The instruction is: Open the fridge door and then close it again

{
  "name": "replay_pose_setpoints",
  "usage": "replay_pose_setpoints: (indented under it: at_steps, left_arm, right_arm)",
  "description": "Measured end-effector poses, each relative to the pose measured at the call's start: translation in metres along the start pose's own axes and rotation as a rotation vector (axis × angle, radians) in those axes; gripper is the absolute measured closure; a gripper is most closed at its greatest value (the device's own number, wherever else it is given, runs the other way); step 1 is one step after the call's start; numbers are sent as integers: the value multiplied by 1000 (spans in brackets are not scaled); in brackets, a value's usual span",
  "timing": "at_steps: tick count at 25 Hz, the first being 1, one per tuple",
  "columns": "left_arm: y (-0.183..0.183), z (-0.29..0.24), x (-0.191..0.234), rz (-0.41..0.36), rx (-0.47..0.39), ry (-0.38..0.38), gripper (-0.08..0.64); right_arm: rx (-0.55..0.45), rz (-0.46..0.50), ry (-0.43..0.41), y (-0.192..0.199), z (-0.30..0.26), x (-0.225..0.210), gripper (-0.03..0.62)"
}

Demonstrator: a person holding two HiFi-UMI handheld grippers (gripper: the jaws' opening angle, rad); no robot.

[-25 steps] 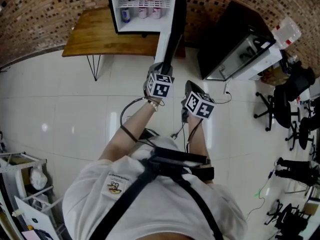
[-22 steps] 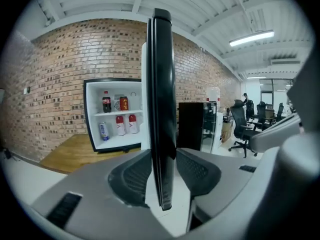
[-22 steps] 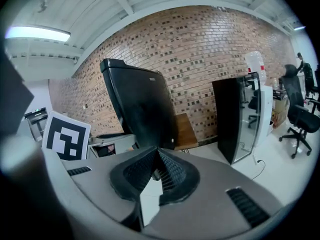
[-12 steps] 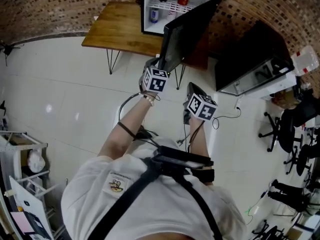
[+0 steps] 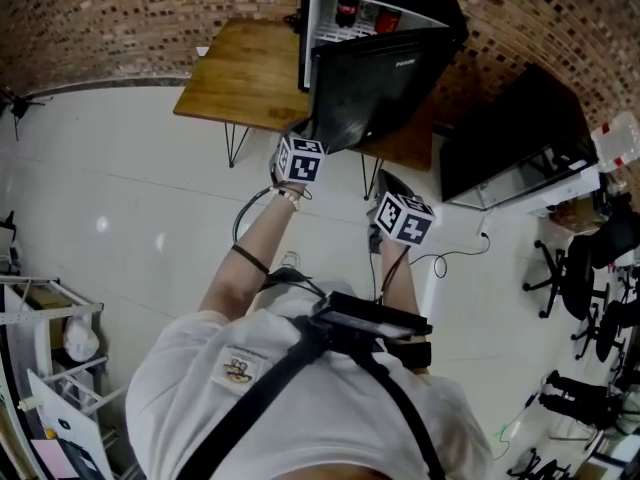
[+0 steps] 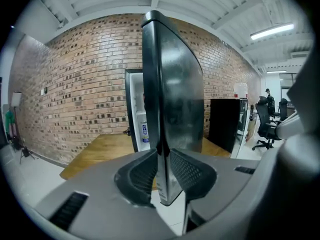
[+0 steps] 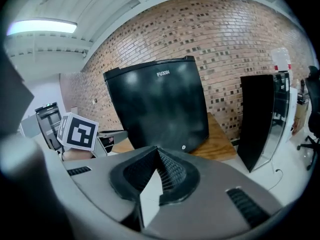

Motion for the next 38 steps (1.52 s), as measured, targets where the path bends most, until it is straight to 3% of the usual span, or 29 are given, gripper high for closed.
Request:
replay_pose_setpoints:
  at_steps: [8, 14, 22, 28, 38]
  left_arm:
    - [-22, -40, 77, -8, 5, 103, 477]
    - [-35, -70, 121, -2, 6, 182, 476]
    - [-60, -115, 169, -46, 19, 303, 463]
    - [-74, -141, 192, -53, 19, 378, 463]
    - [-89, -178, 210, -32, 11, 366, 463]
  right_arm:
    - [12, -14, 45, -20, -55, 24, 574]
    - [14, 36, 46, -37, -100, 55, 572]
    - [7, 117, 30, -65, -147, 84, 572]
    - [15, 99, 43, -75, -165, 82, 572]
    - [47, 72, 90, -73, -176, 64, 572]
Point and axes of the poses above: the fingertips, and each gripper's own axes: z backward along the fingers, x to its left, y out of its underside, the point moved 7 cm from there along z, backward along the fingers, and after that the axes turned 10 degrees about y, right-handed, at the moved point
